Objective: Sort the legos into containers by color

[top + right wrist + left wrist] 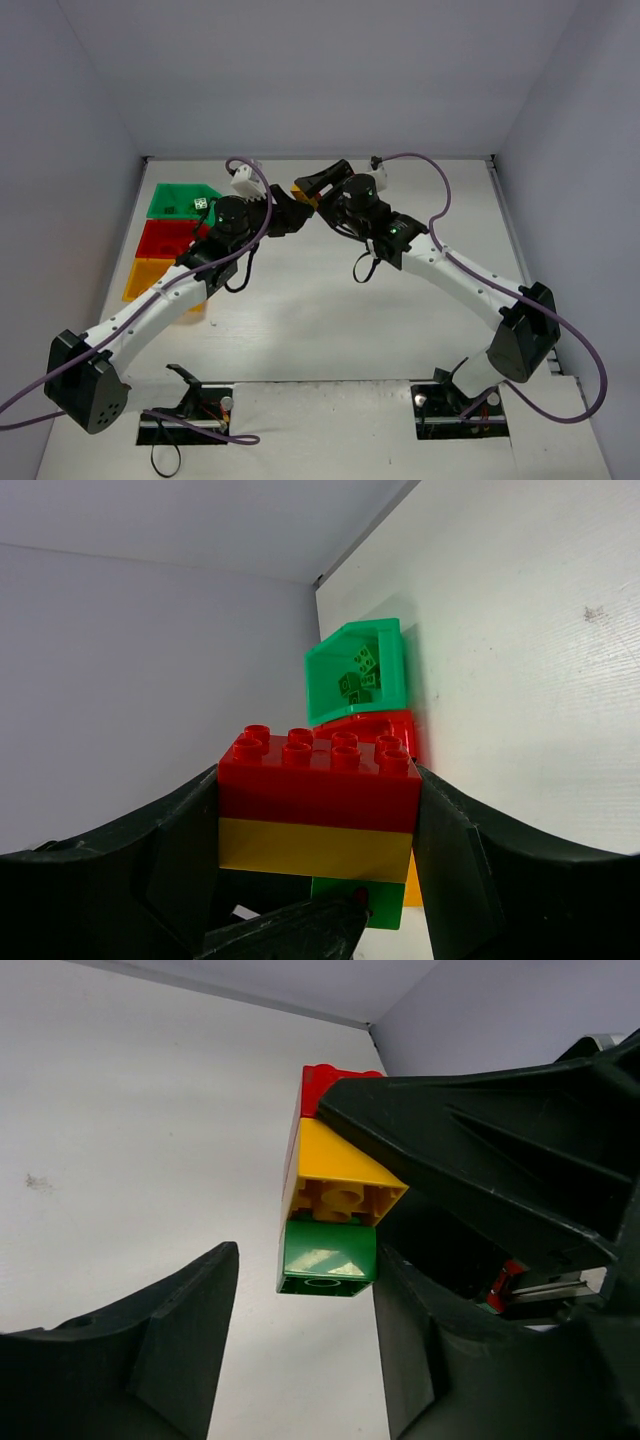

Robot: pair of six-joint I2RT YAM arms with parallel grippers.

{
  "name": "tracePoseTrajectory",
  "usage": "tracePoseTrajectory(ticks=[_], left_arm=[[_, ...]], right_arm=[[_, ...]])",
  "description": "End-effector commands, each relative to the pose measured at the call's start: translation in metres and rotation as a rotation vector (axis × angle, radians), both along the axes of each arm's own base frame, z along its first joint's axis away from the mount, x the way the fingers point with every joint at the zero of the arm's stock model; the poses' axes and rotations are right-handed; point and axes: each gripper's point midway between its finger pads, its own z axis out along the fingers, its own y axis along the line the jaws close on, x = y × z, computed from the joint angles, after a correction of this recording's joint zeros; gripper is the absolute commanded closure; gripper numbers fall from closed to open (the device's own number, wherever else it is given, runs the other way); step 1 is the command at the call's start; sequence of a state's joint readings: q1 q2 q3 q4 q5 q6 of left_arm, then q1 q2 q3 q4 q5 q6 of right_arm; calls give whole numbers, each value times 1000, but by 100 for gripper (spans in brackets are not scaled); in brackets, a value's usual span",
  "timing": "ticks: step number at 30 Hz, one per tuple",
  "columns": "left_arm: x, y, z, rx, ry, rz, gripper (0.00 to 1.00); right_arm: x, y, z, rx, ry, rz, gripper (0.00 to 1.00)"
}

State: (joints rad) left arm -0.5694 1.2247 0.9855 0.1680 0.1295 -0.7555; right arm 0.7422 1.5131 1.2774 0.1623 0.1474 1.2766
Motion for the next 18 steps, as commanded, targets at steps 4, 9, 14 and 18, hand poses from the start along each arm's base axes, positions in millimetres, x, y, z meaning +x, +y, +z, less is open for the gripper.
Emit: tracePoseTrajectory(ticks=[4, 9, 14, 18], left_arm=[[3, -10, 61, -67, -177, -26, 67], [-1, -15, 61, -58, -184, -53, 95], [-7, -12, 48, -56, -150, -51, 100], [-16, -8, 41, -62, -127, -56, 100]], right_arm=[[3, -3, 40, 103, -78, -34, 100], [5, -9, 40, 104, -81, -57, 100], [16, -30, 41, 96, -91, -108, 100], [25, -52, 41, 84, -101, -159, 100]])
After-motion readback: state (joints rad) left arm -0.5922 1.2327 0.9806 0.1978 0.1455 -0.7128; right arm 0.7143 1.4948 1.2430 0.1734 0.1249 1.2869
